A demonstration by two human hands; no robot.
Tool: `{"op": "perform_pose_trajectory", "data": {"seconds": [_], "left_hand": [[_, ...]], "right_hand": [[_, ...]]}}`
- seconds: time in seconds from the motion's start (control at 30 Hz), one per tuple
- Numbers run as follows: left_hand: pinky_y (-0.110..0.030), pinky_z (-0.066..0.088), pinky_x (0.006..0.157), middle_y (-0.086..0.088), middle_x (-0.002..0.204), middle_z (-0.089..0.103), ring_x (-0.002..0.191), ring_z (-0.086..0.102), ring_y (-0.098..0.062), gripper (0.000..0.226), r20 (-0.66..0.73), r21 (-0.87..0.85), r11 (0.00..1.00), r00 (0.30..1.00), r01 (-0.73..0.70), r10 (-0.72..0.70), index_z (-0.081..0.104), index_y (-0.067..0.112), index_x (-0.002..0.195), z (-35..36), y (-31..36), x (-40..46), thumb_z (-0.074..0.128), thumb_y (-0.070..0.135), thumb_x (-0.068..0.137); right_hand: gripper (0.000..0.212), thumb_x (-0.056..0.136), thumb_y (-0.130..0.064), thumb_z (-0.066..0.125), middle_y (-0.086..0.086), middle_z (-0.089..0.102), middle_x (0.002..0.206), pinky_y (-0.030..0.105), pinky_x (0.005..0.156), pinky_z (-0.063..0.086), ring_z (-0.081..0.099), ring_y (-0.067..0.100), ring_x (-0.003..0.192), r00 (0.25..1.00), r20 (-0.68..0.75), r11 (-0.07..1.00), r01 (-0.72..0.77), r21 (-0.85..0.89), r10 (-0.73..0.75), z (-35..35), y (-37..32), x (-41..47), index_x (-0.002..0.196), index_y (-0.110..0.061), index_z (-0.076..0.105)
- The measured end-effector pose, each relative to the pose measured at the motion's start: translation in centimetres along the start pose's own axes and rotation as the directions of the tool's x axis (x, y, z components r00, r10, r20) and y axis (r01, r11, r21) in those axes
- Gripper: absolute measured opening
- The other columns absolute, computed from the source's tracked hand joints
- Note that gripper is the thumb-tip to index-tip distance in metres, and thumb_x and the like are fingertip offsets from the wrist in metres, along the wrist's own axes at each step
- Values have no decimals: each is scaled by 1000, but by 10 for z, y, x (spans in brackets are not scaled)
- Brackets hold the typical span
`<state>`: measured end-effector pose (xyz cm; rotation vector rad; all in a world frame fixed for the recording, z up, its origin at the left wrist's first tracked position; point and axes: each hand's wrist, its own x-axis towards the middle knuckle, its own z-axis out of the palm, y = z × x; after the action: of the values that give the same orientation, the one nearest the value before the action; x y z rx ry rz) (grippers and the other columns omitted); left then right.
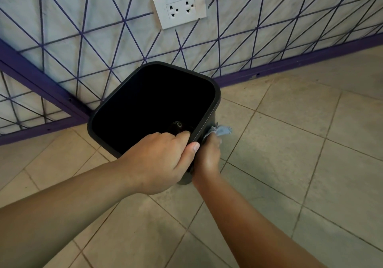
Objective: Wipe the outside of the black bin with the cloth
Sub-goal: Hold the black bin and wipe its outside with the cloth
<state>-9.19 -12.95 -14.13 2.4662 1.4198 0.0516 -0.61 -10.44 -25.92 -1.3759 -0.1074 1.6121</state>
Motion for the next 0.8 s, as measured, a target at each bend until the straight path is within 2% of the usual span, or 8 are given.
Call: {"op": "perform_pose_trajectory", "data": {"seconds": [0.07, 0.17, 0.23, 0.37, 0.5, 0.63, 0.7, 0.8], "left_hand": [[-18, 29, 46, 9, 54, 47, 48, 50, -6, 35, 11, -1, 1000, 1000, -2, 2, 37, 35, 74, 0, 0, 1, 16, 52, 96], [-19, 28, 44, 7, 50, 43, 46, 50, -9, 35, 4, 36, 999, 1000, -7, 7, 36, 34, 74, 0, -1, 1, 17, 51, 98], [-19, 30, 43, 8, 50, 42, 46, 50, -8, 36, -7, 44, 999, 1000, 0, 1, 36, 35, 74, 1, -1, -1, 16, 53, 98], [-19, 30, 43, 8, 52, 44, 49, 52, -7, 37, -20, 41, 999, 1000, 3, -2, 38, 36, 76, 3, -3, 0, 13, 54, 96], [-18, 26, 45, 9, 52, 43, 46, 49, -8, 35, -15, 21, 1000, 1000, -5, 5, 34, 35, 72, 2, -2, -1, 16, 52, 97], [-19, 27, 45, 8, 52, 44, 47, 50, -9, 36, -6, 8, 1000, 1000, -13, 13, 37, 33, 73, 1, -3, 1, 18, 52, 97], [-19, 25, 46, 8, 51, 42, 46, 48, -9, 36, -10, 19, 1000, 1000, -21, 21, 37, 33, 72, 2, -4, 1, 19, 51, 98], [-18, 25, 46, 8, 51, 41, 49, 51, -9, 41, -17, 23, 1000, 1000, -8, 8, 46, 28, 78, 3, -5, 0, 19, 52, 98]], "right_hand": [[94, 88, -64, 31, 13, 38, 178, 62, 136, 26, 29, 33, 169, 999, -1, 999, 34, 2, -34, -1, 1, 1, 170, -17, 39], [66, 112, -53, 33, 16, 49, 169, 59, 132, 34, 45, 39, 158, 998, -61, 999, -24, 34, 26, -7, -6, 22, 164, -14, 48], [67, 111, -55, 36, 18, 51, 166, 60, 131, 37, 50, 40, 153, 998, -38, 998, -49, 25, 50, -8, -8, 27, 163, -16, 49], [88, 94, -64, 33, 12, 41, 176, 63, 135, 28, 33, 34, 167, 999, 0, 999, 41, -19, -41, -1, -5, 17, 168, -18, 40], [61, 113, -48, 32, 14, 53, 164, 57, 132, 35, 46, 38, 157, 996, -82, 999, -45, 11, 46, -7, -10, 38, 160, -14, 52], [81, 98, -56, 31, 16, 38, 176, 66, 133, 31, 38, 39, 163, 1000, 4, 1000, -4, 8, 4, -5, -1, 16, 169, -17, 38], [75, 106, -52, 28, 16, 36, 178, 64, 135, 29, 35, 38, 165, 999, -28, 1000, -15, 27, 16, -7, -4, 19, 171, -15, 36], [61, 113, -42, 32, 19, 51, 166, 61, 132, 36, 47, 41, 156, 991, -72, 990, -111, 91, 117, -10, -14, 28, 165, -13, 46]]}}
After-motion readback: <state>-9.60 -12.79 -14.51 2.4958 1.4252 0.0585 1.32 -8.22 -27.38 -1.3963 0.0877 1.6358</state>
